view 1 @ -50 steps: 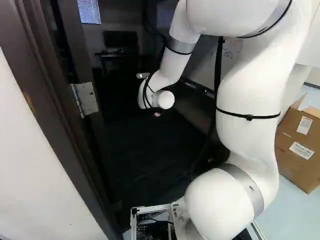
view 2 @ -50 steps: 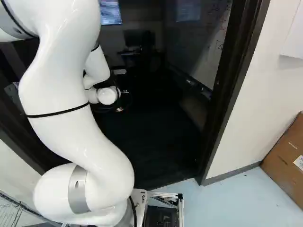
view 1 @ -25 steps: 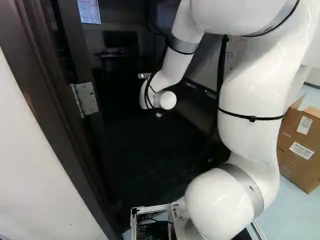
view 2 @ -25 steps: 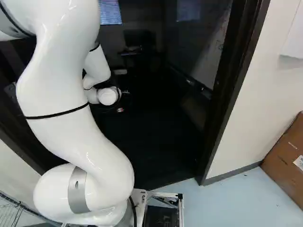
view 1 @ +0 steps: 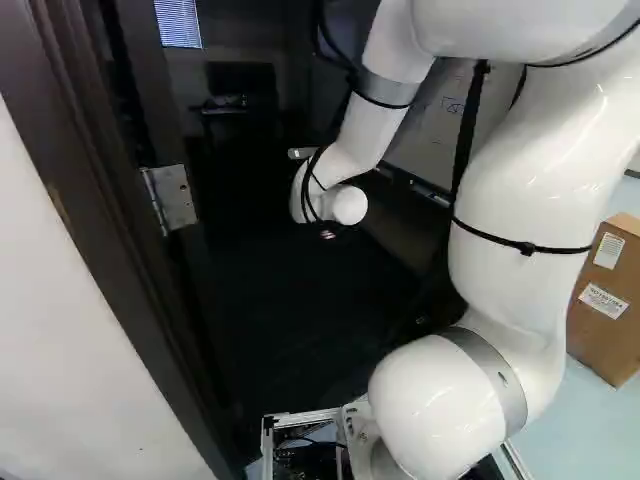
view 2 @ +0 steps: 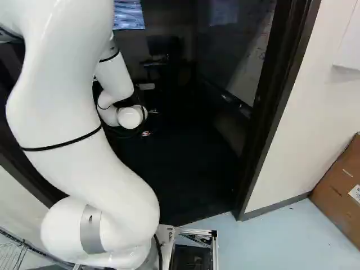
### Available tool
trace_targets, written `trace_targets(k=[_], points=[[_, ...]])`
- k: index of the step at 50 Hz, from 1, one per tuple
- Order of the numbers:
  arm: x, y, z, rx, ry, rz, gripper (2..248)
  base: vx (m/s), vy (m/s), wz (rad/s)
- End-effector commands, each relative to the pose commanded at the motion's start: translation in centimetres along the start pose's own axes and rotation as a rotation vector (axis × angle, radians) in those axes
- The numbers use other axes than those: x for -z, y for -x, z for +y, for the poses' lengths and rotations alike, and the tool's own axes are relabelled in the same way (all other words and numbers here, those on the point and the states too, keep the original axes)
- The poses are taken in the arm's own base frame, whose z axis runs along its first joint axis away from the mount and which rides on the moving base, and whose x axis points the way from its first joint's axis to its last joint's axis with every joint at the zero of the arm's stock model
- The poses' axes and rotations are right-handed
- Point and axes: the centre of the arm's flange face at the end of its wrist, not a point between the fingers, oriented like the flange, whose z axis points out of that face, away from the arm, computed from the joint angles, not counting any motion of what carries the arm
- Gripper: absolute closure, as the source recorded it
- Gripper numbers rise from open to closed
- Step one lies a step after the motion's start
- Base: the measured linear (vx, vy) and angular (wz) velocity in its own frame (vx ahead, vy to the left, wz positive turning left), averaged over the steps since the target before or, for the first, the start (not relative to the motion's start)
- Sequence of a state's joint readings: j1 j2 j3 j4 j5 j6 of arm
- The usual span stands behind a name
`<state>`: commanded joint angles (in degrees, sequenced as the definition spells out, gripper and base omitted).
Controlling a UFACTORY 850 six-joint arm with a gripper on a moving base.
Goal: Open the door and move inside
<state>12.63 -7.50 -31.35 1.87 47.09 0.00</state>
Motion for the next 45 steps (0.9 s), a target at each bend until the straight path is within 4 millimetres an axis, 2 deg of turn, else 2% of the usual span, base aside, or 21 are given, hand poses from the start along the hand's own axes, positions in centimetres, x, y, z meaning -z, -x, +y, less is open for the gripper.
trace_targets(k=[28,45], points=[[7.2,2.8,3.7,-0.021,0.081,0.001,3,0.000,0.000,0.000],[11.2,5.0,5.1,-0.034,0.126,0.002,3,0.000,0.000,0.000]])
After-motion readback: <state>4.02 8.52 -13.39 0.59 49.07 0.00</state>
